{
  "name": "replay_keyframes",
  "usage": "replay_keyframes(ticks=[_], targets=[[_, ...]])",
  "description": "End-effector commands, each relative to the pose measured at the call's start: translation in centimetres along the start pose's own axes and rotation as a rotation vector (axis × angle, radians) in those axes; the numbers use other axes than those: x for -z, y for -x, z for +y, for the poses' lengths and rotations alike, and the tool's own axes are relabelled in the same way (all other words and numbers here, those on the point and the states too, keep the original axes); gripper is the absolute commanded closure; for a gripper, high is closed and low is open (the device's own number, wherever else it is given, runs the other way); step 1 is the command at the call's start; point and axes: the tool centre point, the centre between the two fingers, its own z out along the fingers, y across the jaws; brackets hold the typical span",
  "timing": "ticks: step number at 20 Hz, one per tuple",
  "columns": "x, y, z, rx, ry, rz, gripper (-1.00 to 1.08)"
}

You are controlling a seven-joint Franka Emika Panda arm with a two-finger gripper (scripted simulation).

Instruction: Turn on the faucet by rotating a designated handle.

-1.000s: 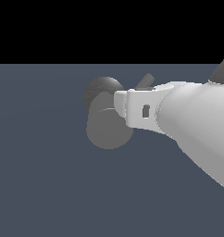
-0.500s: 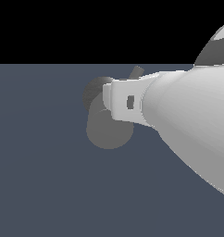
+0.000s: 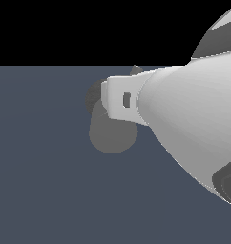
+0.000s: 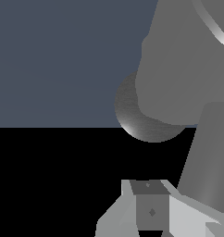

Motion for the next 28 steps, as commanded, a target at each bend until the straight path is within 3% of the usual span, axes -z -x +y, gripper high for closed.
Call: replay_keyframes(ticks=[1, 19, 20, 21, 22, 28], targets=[[-0.1, 0.9, 1.7, 0.003, 0.019, -0.019, 1.08], [0.3, 5.0, 9.7, 0.015, 0.066, -0.094, 1.08], [0.3, 5.0, 9.7, 0.015, 0.066, -0.094, 1.08], [0.8, 0.9, 5.1, 0.030, -0.010, -0.031, 1.08], [0.1, -0.3, 3.8, 0.037, -0.042, -0.004, 1.08], [0.1, 0.5, 6.8, 0.031, -0.015, -0.027, 1.08]])
